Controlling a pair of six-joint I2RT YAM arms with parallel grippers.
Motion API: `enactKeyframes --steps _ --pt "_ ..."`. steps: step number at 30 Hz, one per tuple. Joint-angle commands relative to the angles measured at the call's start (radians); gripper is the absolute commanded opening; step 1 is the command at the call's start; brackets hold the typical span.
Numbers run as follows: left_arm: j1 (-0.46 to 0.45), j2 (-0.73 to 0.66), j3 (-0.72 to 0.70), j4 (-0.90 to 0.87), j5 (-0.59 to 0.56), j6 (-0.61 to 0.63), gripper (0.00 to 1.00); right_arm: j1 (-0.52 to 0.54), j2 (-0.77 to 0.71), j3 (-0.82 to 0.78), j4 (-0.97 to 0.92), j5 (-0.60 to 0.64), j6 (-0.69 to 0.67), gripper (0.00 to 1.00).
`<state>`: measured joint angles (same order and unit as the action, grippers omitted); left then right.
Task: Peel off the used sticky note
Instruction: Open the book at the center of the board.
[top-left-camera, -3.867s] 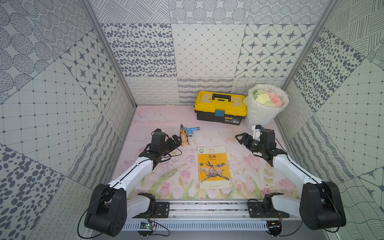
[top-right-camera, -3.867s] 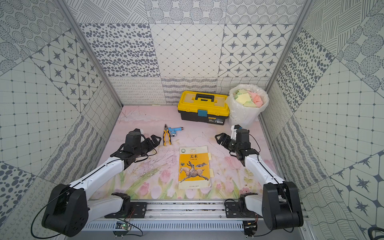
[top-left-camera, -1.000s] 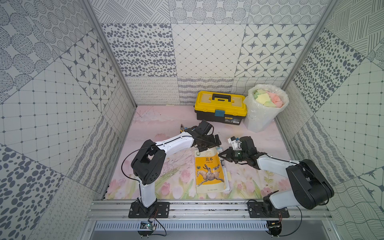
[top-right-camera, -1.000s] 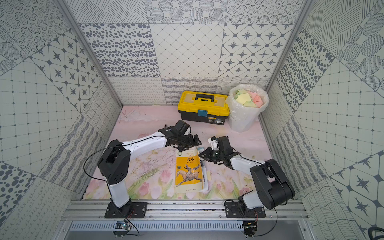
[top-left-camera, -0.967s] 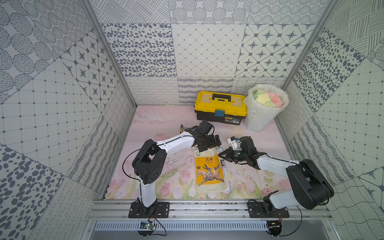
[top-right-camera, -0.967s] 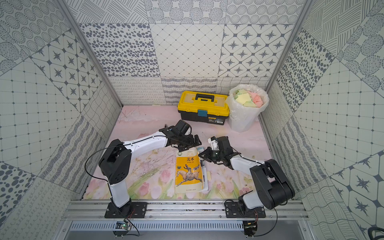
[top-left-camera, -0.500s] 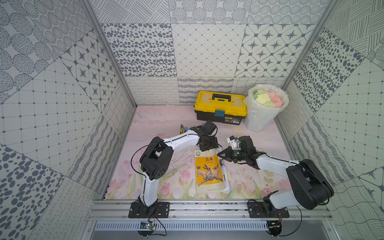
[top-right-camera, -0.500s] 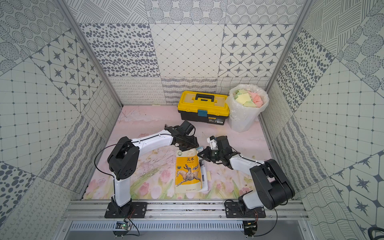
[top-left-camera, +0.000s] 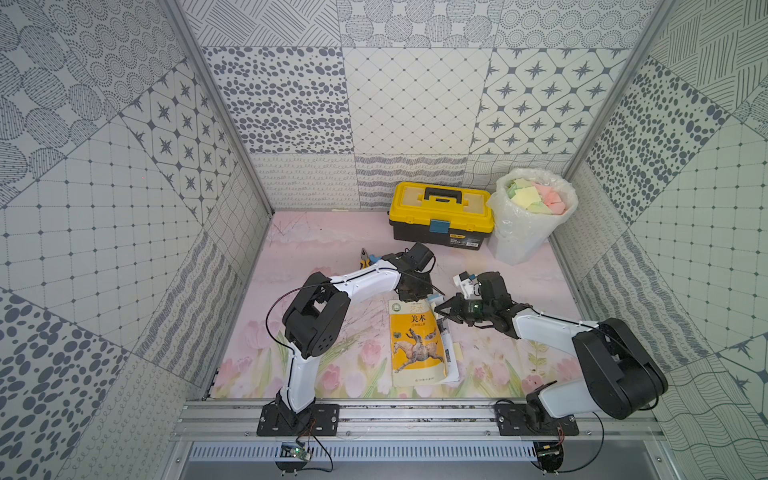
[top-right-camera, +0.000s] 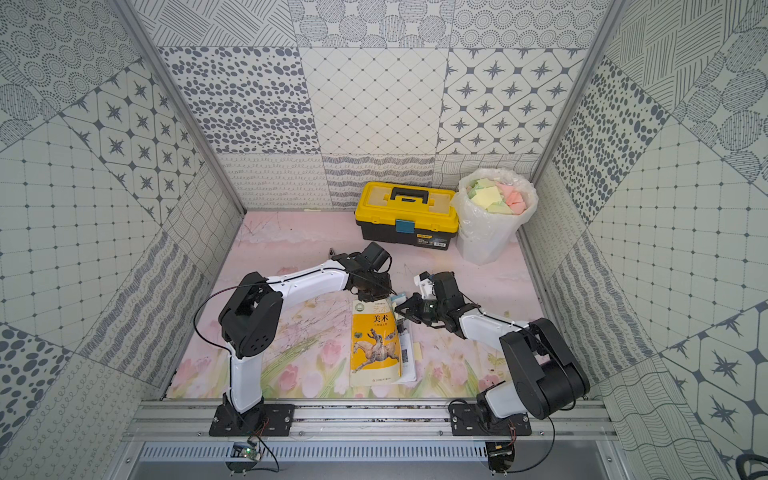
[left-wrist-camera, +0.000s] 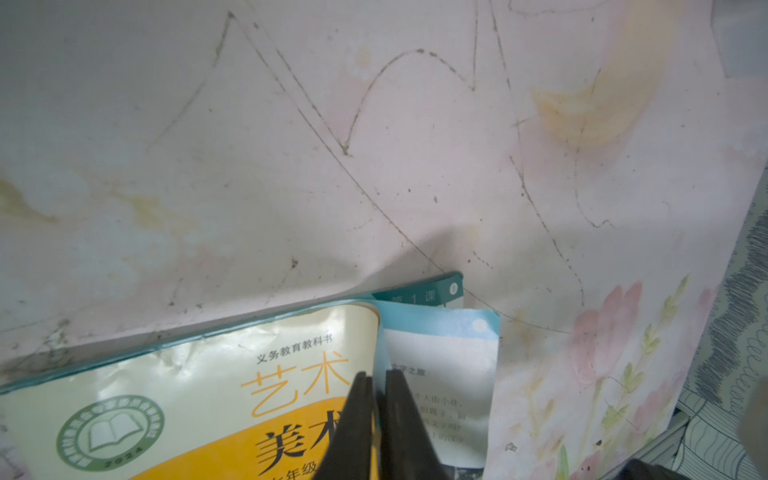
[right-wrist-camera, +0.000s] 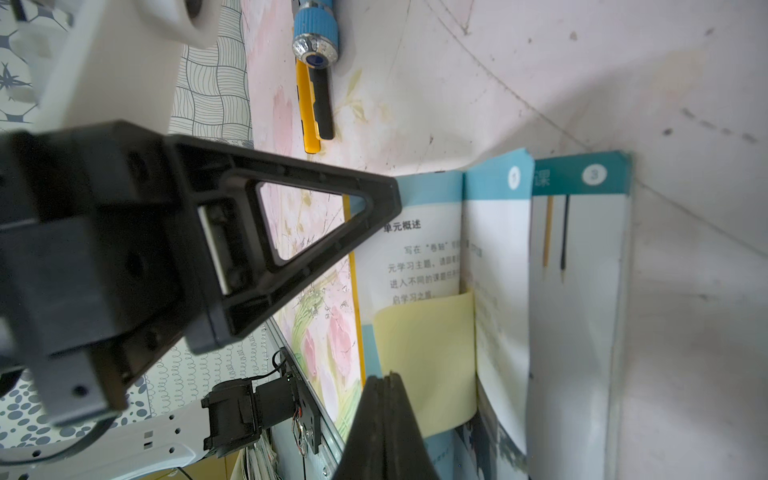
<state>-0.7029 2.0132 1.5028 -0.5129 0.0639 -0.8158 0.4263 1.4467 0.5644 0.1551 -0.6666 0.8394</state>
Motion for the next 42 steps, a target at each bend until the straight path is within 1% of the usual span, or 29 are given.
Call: enactKeyframes --steps 1,6,10,13,18,20,25,29,33,36,39,42 --pt "0.000 -0.038 -0.018 -0.026 -0.049 0.045 0.00 0.007 -0.023 0.009 0.027 0.015 -0.002 0.00" --pt "0.007 -0.123 -0.092 -0.009 -0.080 0.101 0.00 0.007 -0.027 0.012 0.001 0.035 -0.021 0.00" --pt "0.037 -0.205 -0.179 0.011 -0.086 0.155 0.00 0.007 -0.024 0.017 -0.016 0.050 -0.033 0.00" --pt "0.069 -0.276 -0.247 0.002 -0.121 0.200 0.00 0.006 -0.015 0.024 -0.021 0.052 -0.041 0.00" --pt "0.130 -0.382 -0.374 -0.013 -0.224 0.259 0.00 0.007 0.004 0.038 -0.036 0.052 -0.055 0.00" --pt "0.152 -0.414 -0.416 -0.019 -0.268 0.281 0.00 0.007 0.008 0.040 -0.038 0.053 -0.059 0.00" --pt "0.176 -0.465 -0.489 -0.026 -0.449 0.326 0.00 0.006 0.021 0.046 -0.038 0.050 -0.064 0.00" --pt "0.182 -0.452 -0.497 -0.037 -0.573 0.333 0.00 0.006 0.032 0.050 -0.037 0.045 -0.065 0.00" --pt "0.182 -0.437 -0.490 -0.057 -0.736 0.321 0.01 0.007 0.030 0.048 -0.037 0.042 -0.063 0.00" --pt "0.181 -0.436 -0.474 -0.077 -0.807 0.314 0.10 0.005 0.026 0.043 -0.037 0.045 -0.063 0.00" --pt "0.181 -0.430 -0.452 -0.139 -0.864 0.271 0.20 0.006 0.025 0.041 -0.037 0.046 -0.062 0.00" --pt "0.181 -0.441 -0.439 -0.188 -0.886 0.232 0.37 0.006 0.024 0.038 -0.037 0.050 -0.060 0.00"
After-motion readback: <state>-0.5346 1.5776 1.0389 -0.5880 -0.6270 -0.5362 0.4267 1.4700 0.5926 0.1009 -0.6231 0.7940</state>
